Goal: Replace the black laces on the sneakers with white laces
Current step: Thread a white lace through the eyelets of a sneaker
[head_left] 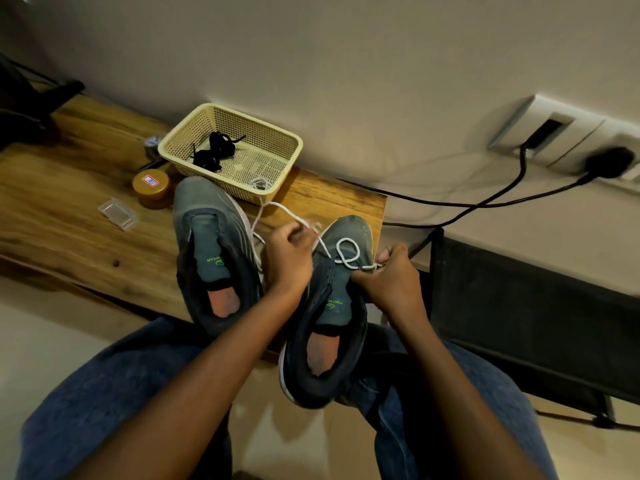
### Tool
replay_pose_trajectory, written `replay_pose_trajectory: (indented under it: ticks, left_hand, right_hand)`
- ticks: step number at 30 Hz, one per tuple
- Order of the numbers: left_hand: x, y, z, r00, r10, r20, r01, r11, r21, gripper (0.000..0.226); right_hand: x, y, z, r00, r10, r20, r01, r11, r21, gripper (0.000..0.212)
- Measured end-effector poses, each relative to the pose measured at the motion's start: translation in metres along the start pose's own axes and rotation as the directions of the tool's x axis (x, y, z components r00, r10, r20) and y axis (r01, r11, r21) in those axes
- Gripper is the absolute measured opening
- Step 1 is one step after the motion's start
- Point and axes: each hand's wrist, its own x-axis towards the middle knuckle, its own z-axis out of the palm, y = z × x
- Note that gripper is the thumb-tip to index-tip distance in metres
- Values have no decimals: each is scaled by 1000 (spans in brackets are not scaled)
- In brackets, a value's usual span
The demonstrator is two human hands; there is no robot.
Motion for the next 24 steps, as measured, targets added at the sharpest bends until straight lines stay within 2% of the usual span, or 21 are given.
replay_pose_trajectory:
  ticks: [1,2,5,7,11,15,18,20,22,24]
  left_hand:
    - [-5,-6,3,997,-38,66,34,998,52,11]
    - [-6,-10,6,997,-47,67,43,997,68,14]
    - [3,0,3,986,48,-161,-49,999,-1,13]
    - [6,8,-2,973,79,-217,-89,995,-38,17]
    - [-3,-3,5,997,-74,11,74,997,28,16]
    - [3,1,3,997,36,-64,-35,999,8,16]
    - [-5,-3,2,992,-29,125,23,999,47,15]
    - [-7,-12,6,975,-27,223,-13,985,175,30]
    - [-6,-15,7,967,-9,256,-72,951,302,37]
    - [-5,-12,4,968,-21,252,-68,938,339,37]
  right_hand:
    - [0,0,0,1000,-2,-4,2,1000,-7,44]
    - [-1,0,1,1000,-3,-8,3,1000,-14,44]
    - [0,0,0,1000,-5,-13,4,1000,-18,46]
    - [-1,0,0,1000,-8,-11,8,1000,-15,46]
    - [2,-1,-1,1000,-13,6,14,1000,-27,36]
    - [11,4,-1,994,-73,81,83,988,-133,13]
    - [11,5,-3,985,-116,131,145,960,-241,10]
    - [11,4,-4,984,-119,130,151,952,-265,18]
    - [12,3,-7,988,-97,119,121,968,-221,15]
    - [14,2,-11,996,-37,81,49,988,-146,10]
